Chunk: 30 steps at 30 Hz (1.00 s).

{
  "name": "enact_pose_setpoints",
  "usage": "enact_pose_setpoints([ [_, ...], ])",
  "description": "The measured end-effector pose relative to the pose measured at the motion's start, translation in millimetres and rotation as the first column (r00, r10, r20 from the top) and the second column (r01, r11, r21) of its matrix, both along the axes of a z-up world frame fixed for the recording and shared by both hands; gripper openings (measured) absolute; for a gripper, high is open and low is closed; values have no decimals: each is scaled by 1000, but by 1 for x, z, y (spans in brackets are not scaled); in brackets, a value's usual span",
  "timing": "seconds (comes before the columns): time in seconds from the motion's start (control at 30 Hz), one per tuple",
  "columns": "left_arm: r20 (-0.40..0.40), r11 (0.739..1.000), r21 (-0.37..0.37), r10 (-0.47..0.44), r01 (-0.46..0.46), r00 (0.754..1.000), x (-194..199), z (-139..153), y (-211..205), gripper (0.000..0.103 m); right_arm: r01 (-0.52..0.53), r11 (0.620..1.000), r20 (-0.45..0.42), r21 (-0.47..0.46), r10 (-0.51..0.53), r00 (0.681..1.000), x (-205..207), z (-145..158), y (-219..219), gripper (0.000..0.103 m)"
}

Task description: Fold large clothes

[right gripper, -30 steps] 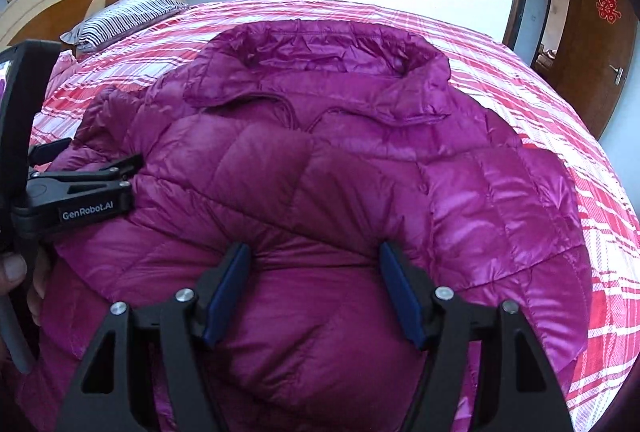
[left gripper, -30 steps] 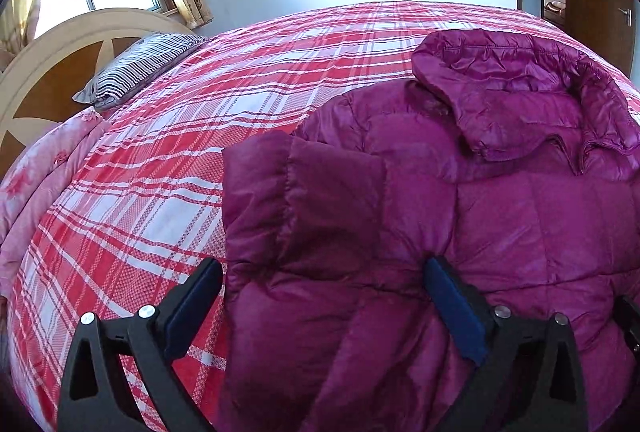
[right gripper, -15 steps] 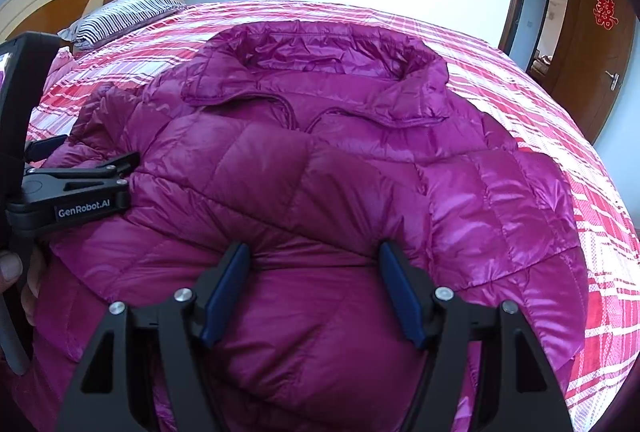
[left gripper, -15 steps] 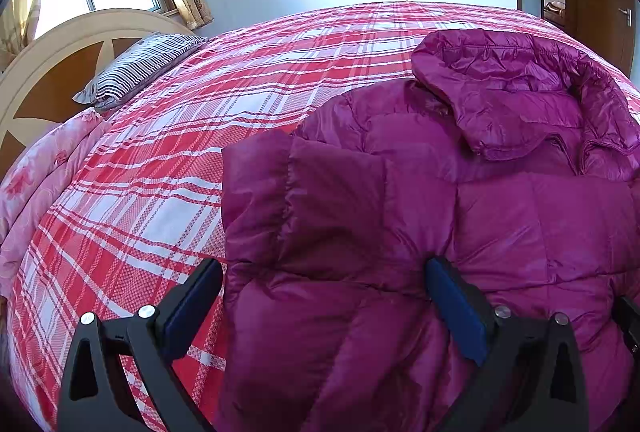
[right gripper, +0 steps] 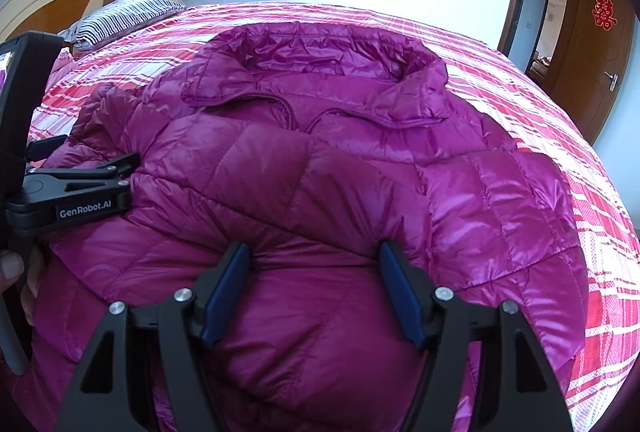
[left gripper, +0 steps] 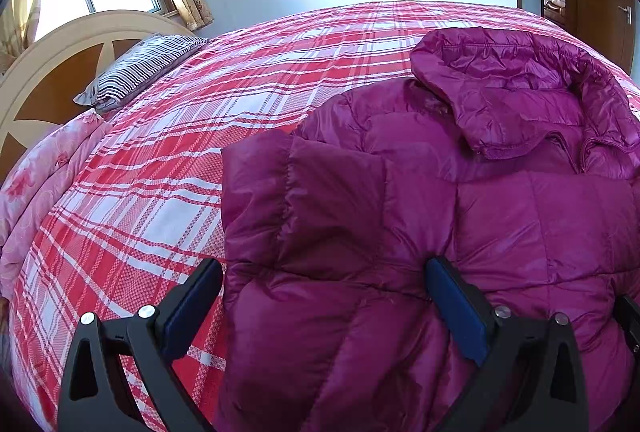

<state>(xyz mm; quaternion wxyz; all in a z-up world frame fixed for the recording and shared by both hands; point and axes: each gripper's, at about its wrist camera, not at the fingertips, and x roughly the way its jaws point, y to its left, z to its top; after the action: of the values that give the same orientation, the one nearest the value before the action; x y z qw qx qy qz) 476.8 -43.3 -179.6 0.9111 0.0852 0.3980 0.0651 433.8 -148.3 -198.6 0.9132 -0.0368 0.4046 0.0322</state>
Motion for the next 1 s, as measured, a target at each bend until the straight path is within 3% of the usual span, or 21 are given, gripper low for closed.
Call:
enact_pose_setpoints([
  [0.5, -7, 1000, -11, -2, 2, 1000, 2, -1, 1, 102, 2, 1000, 1, -5, -2, 1000, -1, -1, 0, 70],
  [0.73, -24, 996, -90, -13, 10, 1000, 4, 0, 11, 102, 3, 1000, 2, -4, -3, 1000, -1, -1, 0, 70],
  [0.87, -15, 994, -113, -5, 3, 1000, -3, 15, 16, 102, 4, 1000, 2, -7, -4, 1000, -1, -1, 1, 70],
  [1.0, 60, 991, -121, -46, 53, 997, -8, 53, 11, 102, 3, 1000, 1, -13, -3, 1000, 0, -2, 1, 71],
])
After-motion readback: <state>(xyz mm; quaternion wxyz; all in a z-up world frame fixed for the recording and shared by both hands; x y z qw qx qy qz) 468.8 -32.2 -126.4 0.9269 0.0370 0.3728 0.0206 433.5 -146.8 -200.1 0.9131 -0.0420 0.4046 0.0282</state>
